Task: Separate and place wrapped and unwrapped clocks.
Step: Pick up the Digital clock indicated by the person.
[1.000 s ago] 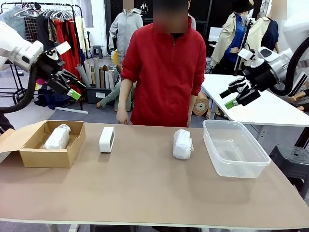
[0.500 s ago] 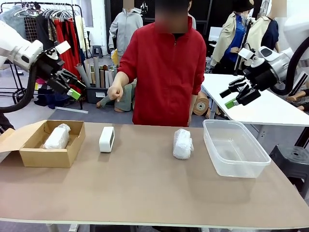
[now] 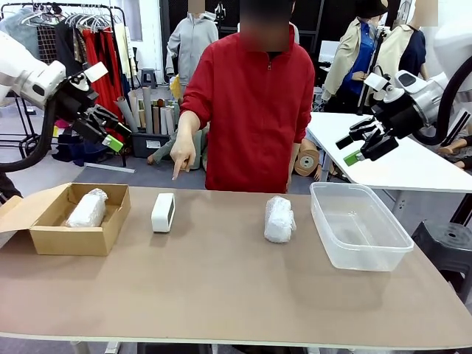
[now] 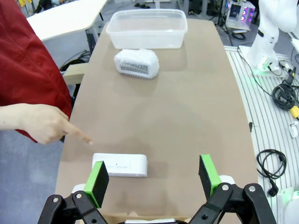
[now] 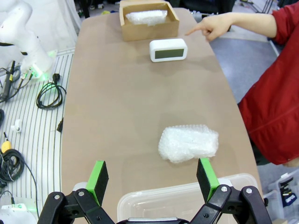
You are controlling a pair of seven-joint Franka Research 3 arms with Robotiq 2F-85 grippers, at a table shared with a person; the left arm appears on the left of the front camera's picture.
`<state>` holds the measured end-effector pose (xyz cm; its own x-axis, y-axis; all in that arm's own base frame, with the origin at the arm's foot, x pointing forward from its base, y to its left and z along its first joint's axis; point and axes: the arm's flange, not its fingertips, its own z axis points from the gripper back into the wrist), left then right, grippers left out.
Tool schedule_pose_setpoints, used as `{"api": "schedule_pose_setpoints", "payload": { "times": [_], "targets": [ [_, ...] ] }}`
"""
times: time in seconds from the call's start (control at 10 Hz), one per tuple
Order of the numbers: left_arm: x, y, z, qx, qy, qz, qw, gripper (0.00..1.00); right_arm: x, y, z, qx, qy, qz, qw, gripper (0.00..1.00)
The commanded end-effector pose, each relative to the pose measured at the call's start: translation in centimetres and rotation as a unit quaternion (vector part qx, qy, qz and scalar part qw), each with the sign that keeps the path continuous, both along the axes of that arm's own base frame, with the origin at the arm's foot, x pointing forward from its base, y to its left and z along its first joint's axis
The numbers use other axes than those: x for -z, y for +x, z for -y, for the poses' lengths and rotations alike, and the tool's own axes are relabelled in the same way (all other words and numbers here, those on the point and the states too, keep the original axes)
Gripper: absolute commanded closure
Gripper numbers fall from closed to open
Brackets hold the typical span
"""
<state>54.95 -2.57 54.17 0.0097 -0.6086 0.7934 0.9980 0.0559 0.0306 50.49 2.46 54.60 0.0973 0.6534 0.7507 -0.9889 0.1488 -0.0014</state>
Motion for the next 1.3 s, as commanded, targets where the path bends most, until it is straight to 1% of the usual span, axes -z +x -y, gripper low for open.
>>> {"api": "schedule_pose_setpoints", "payload": {
  "times": [0.0,1.2],
  "targets": [
    [-0.20,-0.07,-0.13,0.001,-0.001,-0.002,1.000,0.00,-0.13,-0.01,-0.08,0.000,0.001,0.002,1.000,0.00],
    [-0.20,-0.07,-0.13,0.001,-0.001,-0.002,1.000,0.00,-0.13,-0.01,-0.08,0.000,0.001,0.002,1.000,0.00]
  ]
}}
